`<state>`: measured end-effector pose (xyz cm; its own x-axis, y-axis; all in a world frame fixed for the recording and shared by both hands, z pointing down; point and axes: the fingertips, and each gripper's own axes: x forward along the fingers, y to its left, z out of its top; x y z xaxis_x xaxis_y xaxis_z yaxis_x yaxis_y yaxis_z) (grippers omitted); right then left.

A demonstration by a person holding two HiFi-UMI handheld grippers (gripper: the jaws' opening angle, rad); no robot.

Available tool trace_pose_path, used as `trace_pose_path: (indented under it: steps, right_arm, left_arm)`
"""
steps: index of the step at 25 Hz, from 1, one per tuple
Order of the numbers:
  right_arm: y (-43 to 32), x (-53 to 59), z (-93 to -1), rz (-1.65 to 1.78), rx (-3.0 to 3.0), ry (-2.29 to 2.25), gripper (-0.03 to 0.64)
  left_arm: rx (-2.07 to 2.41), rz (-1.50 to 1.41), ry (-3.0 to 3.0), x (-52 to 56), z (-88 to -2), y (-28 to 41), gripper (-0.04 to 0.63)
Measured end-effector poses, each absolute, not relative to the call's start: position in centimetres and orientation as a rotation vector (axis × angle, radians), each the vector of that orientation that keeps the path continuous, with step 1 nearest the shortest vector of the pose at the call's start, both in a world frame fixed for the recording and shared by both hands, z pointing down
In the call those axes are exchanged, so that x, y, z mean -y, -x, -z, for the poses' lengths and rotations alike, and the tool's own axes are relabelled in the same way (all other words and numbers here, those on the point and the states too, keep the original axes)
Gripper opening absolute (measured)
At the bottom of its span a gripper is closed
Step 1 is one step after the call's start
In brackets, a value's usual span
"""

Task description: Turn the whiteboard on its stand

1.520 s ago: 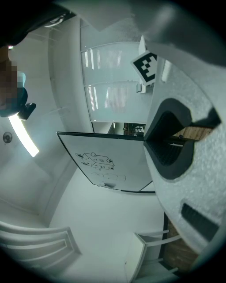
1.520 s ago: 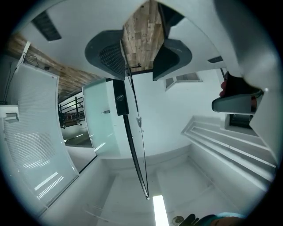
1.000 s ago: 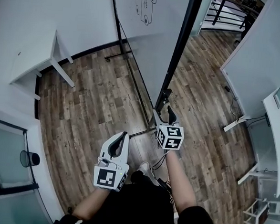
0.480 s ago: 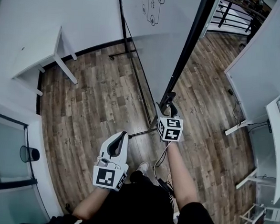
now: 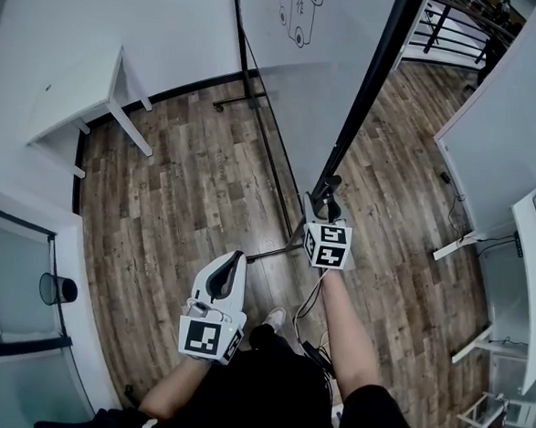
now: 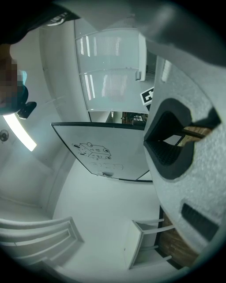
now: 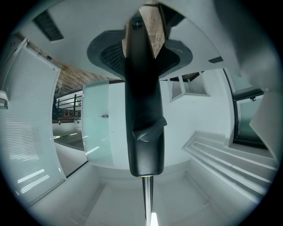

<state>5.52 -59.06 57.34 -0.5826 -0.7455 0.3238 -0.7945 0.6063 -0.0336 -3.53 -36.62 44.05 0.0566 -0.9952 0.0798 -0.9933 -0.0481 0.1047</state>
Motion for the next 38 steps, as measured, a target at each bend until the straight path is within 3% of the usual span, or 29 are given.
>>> trace_pose_path:
  steps: [38]
  right_arm:
    - [-3.1,47.2,-57.8,-0.25,2.55,-1.247,0.196]
  left_arm:
    - [2.131,0.078,-2.168,27.2,-42.8,6.5,0.012]
